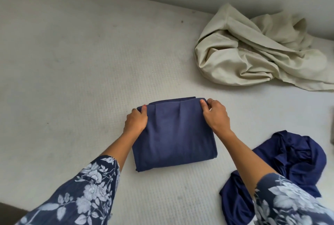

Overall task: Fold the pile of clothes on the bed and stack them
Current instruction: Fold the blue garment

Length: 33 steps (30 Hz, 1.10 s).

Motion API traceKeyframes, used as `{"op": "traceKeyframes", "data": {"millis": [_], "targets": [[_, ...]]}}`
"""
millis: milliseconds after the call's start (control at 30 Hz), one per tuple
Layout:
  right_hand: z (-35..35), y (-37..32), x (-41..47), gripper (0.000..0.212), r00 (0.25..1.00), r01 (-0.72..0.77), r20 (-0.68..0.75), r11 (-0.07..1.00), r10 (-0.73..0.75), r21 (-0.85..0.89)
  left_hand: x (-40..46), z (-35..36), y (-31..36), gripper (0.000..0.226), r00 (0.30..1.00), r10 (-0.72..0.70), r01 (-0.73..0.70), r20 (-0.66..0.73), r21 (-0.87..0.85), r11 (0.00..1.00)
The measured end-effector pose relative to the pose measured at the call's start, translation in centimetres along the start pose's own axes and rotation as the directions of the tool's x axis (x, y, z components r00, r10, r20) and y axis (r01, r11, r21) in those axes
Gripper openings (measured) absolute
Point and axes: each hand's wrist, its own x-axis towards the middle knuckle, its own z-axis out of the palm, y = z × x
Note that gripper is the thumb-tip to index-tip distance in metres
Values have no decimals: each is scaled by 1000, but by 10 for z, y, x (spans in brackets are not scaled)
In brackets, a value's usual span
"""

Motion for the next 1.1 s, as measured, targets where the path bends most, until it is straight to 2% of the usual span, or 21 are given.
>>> {"op": "traceKeyframes", "data": {"millis": [100,200,300,433,533,600,700,767,867,967,1033,1100], "targets": [[3,-2,2,39,995,63,68,995,-69,82,3,4,0,43,992,115,-116,54,29,993],[-2,-1,6,39,997,74,1,996,-75,54,3,0,-1,32,983,181,-181,-38,-1,983],[-6,6,3,43,996,-40,-77,991,50,125,5,-7,-4,33,974,96,-117,-207,-89,989],[-7,0,-15,39,970,-226,151,931,189,285,-2,-7,-9,38,983,112,-130,-147,-119,984],[-7,3,-43,48,939,-313,269,854,214,415,-18,-2,-25,45,984,5,-44,-178,-215,976],[-1,10,-64,51,928,-336,292,853,230,399,-33,6,-44,56,977,-101,54,-190,-238,970],[11,19,-78,72,889,-405,360,854,283,327,-56,25,-69,70,968,-191,139,-160,-292,946],[12,17,-75,71,817,-537,469,739,336,406,-70,31,-77,64,975,-196,141,-105,-393,909],[0,-3,-76,50,725,-646,624,599,290,473,-90,30,-79,58,974,-187,226,127,-573,788],[-27,-27,-96,36,711,-674,662,494,235,549,-106,16,-71,61,911,-196,399,363,-656,640],[-49,-36,-111,32,711,-679,675,443,199,585,-120,4,-62,60,856,-143,469,497,-629,621],[-77,-38,-131,35,716,-677,675,413,178,609,-142,-7,-48,54,799,-81,499,595,-581,643]]}}
